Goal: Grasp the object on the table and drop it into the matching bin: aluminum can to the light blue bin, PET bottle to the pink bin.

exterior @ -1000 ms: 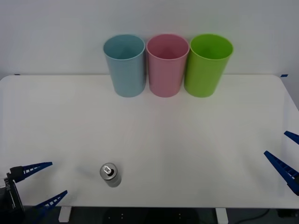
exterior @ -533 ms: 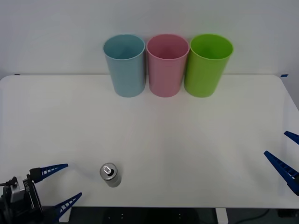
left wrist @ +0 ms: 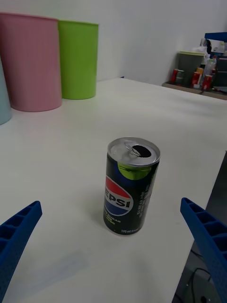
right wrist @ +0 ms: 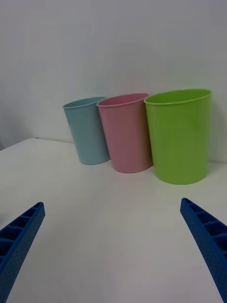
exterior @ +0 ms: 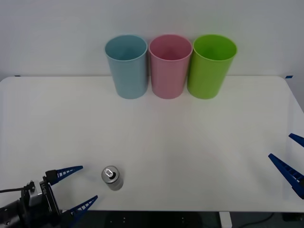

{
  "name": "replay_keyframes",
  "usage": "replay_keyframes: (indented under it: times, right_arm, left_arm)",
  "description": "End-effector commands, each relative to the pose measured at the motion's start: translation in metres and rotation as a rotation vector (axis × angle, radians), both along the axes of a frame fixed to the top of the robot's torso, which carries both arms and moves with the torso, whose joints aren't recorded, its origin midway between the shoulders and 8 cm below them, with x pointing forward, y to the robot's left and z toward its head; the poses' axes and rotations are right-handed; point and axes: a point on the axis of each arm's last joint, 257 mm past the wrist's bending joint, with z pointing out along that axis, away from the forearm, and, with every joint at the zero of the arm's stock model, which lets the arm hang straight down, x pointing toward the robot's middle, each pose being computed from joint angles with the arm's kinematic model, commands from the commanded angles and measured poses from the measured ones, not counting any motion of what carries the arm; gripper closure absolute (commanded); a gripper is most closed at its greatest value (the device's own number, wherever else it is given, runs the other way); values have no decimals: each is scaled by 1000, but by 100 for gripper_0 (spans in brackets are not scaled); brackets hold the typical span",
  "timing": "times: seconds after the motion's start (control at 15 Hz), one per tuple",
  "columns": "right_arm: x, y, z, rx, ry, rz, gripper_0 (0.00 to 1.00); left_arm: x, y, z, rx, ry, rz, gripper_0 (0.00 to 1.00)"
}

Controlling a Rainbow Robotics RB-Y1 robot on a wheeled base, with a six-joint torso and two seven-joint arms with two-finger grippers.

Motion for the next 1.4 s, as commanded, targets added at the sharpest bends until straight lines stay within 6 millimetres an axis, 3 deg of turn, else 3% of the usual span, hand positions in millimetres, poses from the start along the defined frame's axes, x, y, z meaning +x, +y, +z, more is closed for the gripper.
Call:
replay_keyframes:
  times: [0.07, 0.87, 1.4]
  right_arm:
    - [0, 0, 0, 0, 0, 0, 0]
    - [0, 0, 0, 0, 0, 0, 0]
    - [0, 0, 0, 0, 0, 0, 0]
  left_arm:
    - [1, -8, -4, 13, 1, -20, 0]
    - [19, -58, -23, 3, -22, -60, 0]
    - [33, -76, -34, 25, -35, -78, 0]
